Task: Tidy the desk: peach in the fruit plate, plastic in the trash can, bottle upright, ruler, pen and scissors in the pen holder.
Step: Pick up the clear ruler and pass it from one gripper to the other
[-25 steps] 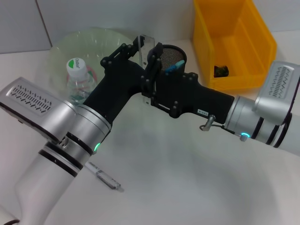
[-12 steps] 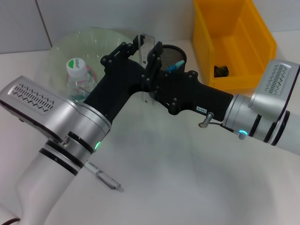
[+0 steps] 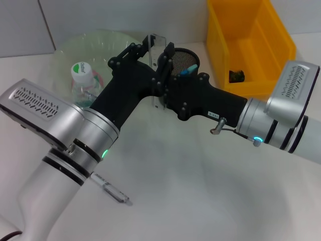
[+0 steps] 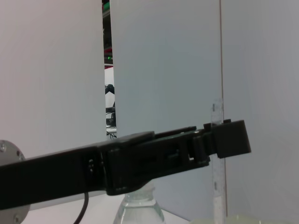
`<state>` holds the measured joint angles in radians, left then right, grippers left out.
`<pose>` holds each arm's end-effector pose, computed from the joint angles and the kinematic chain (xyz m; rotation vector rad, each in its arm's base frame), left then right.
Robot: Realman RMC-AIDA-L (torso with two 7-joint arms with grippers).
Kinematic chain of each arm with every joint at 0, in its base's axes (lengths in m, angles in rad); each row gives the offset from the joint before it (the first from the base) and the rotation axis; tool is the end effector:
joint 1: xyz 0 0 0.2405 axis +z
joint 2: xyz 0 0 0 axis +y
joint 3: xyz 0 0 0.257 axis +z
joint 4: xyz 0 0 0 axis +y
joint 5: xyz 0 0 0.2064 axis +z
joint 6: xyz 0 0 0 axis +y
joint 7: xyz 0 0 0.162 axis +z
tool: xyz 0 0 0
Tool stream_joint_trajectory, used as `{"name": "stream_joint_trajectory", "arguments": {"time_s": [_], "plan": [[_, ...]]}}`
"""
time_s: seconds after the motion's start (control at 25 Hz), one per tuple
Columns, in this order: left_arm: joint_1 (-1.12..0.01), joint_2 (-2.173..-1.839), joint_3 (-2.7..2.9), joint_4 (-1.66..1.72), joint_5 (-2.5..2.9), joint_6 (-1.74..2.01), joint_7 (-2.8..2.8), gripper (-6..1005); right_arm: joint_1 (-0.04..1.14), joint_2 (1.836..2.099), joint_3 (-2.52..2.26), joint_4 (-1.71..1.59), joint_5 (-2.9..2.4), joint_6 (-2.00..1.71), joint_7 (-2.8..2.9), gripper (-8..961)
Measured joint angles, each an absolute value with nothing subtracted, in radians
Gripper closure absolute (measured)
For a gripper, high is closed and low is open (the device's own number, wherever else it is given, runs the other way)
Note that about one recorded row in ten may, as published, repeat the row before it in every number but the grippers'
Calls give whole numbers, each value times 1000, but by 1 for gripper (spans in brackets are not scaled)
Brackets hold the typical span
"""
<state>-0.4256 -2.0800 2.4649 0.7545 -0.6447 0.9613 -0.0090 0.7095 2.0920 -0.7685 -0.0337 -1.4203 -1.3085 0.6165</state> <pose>-0.1457 0.3284 -0.1041 -2.0124 -0.3431 -1.0813 0.2131 0.3587 -0.0841 -2.3920 0.3208 0.9446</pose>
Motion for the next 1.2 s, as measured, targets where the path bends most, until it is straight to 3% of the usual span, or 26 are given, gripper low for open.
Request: {"name": "stream_joint_trajectory", "arguments": {"time_s": [0.16, 0.68, 1.2], "plan": [[-429, -2080, 2465, 753, -647, 961, -9, 537, 712, 2092, -769, -34, -1420, -1309, 617, 779], [-433, -2080, 2469, 750, -666, 960, -9, 531, 715, 2092, -771, -29, -1420, -1306, 617, 946], [-434, -2080, 2478, 747, -658, 967, -16, 525, 714, 2092, -776, -31, -1421, -1307, 617, 949]]}}
